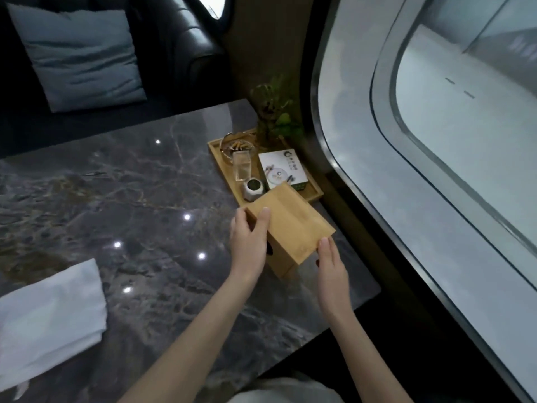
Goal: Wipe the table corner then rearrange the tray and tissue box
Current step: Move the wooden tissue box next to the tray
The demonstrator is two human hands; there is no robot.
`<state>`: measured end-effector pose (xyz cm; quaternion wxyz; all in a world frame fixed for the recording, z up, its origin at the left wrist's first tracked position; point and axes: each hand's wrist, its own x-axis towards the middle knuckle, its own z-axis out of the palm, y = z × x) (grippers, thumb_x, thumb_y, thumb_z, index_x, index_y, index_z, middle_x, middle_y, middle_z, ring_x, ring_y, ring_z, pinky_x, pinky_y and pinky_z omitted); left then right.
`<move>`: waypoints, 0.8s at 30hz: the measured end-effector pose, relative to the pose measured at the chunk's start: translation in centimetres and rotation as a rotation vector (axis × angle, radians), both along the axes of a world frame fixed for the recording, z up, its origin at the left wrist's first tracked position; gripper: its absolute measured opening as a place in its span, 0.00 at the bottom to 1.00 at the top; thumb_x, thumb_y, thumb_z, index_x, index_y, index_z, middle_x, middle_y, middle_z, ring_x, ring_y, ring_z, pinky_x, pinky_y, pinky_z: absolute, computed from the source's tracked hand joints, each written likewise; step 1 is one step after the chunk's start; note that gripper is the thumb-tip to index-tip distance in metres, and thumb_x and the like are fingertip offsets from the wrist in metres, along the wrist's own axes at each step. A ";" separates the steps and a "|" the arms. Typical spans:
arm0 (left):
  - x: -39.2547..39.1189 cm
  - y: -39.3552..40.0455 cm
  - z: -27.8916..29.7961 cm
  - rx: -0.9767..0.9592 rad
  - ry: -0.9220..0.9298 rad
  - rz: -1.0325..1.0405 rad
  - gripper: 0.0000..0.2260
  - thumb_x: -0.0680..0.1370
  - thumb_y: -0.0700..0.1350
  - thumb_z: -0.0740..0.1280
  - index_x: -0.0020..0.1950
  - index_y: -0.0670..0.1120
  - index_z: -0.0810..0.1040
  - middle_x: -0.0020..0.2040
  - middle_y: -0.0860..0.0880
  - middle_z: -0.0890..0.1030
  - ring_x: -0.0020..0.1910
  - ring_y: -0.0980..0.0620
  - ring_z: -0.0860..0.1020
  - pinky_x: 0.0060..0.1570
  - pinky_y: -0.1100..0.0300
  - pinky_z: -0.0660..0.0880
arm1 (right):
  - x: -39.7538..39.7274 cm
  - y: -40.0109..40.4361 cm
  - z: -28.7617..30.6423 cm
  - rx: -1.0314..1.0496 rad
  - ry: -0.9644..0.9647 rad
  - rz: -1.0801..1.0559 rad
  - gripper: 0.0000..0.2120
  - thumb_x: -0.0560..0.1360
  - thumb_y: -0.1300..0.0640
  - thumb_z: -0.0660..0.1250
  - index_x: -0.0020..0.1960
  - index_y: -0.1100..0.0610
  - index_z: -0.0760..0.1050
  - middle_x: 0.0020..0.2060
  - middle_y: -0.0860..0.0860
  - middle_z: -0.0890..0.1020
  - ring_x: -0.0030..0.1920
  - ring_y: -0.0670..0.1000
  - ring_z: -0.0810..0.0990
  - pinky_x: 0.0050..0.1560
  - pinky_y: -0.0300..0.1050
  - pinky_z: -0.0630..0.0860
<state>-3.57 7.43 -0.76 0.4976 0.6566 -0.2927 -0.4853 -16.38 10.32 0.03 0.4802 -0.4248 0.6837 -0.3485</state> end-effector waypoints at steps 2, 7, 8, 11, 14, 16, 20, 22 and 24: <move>-1.3 0.1 -0.9 0.020 0.006 -0.035 0.21 0.67 0.66 0.62 0.55 0.57 0.72 0.60 0.49 0.75 0.59 0.49 0.74 0.62 0.43 0.70 | -1.4 0.4 -0.7 0.018 0.005 -0.003 0.26 0.79 0.43 0.49 0.74 0.49 0.56 0.71 0.47 0.66 0.71 0.48 0.63 0.61 0.37 0.58; -3.7 0.9 -2.7 0.038 0.002 -0.044 0.04 0.73 0.59 0.62 0.46 0.63 0.72 0.58 0.48 0.75 0.58 0.49 0.73 0.64 0.44 0.69 | -3.8 1.4 -2.6 0.055 -0.037 -0.007 0.26 0.79 0.43 0.50 0.75 0.50 0.55 0.72 0.47 0.64 0.72 0.47 0.62 0.62 0.36 0.58; -4.0 1.0 -3.0 0.043 -0.007 -0.044 0.02 0.74 0.57 0.62 0.45 0.62 0.72 0.58 0.48 0.75 0.58 0.49 0.73 0.64 0.44 0.69 | -4.0 1.5 -3.0 0.062 -0.047 -0.007 0.27 0.79 0.43 0.50 0.75 0.51 0.55 0.73 0.47 0.64 0.72 0.47 0.62 0.62 0.36 0.58; -4.9 1.3 -3.4 0.050 -0.028 -0.037 0.06 0.77 0.53 0.61 0.51 0.55 0.72 0.59 0.46 0.74 0.59 0.49 0.72 0.64 0.45 0.69 | -4.8 1.7 -3.6 0.082 -0.071 -0.012 0.26 0.79 0.44 0.50 0.75 0.52 0.55 0.72 0.48 0.65 0.71 0.47 0.62 0.62 0.36 0.58; -5.5 1.4 -3.8 0.061 -0.023 -0.026 0.09 0.77 0.52 0.61 0.56 0.51 0.70 0.60 0.45 0.73 0.60 0.47 0.72 0.64 0.45 0.69 | -5.4 1.7 -4.0 0.082 -0.077 0.001 0.26 0.79 0.45 0.51 0.75 0.52 0.54 0.72 0.49 0.65 0.69 0.44 0.62 0.63 0.36 0.59; -5.8 1.6 -4.1 0.069 -0.013 -0.023 0.08 0.77 0.53 0.60 0.55 0.53 0.70 0.60 0.46 0.73 0.60 0.47 0.72 0.63 0.44 0.69 | -5.7 1.7 -4.3 0.095 -0.088 0.006 0.26 0.79 0.45 0.50 0.75 0.53 0.54 0.72 0.49 0.65 0.69 0.44 0.62 0.63 0.36 0.58; -6.1 1.7 -4.5 0.080 -0.008 -0.036 0.10 0.77 0.53 0.60 0.56 0.52 0.69 0.60 0.45 0.73 0.59 0.47 0.73 0.63 0.43 0.70 | -6.0 1.9 -4.5 0.101 -0.109 0.020 0.26 0.79 0.46 0.51 0.75 0.53 0.54 0.70 0.48 0.66 0.63 0.40 0.62 0.63 0.36 0.59; -6.0 1.7 -4.7 0.079 -0.022 -0.044 0.11 0.77 0.54 0.60 0.58 0.52 0.68 0.60 0.46 0.73 0.59 0.47 0.73 0.62 0.43 0.70 | -6.1 1.9 -4.7 0.099 -0.106 0.022 0.26 0.79 0.46 0.51 0.75 0.52 0.54 0.65 0.45 0.67 0.62 0.39 0.62 0.62 0.36 0.59; -6.0 1.8 -4.8 0.075 -0.025 -0.058 0.12 0.77 0.55 0.60 0.58 0.53 0.68 0.60 0.46 0.73 0.59 0.47 0.73 0.62 0.44 0.71 | -6.1 1.8 -4.8 0.092 -0.118 0.018 0.26 0.79 0.46 0.52 0.75 0.52 0.54 0.60 0.43 0.67 0.62 0.39 0.63 0.61 0.35 0.60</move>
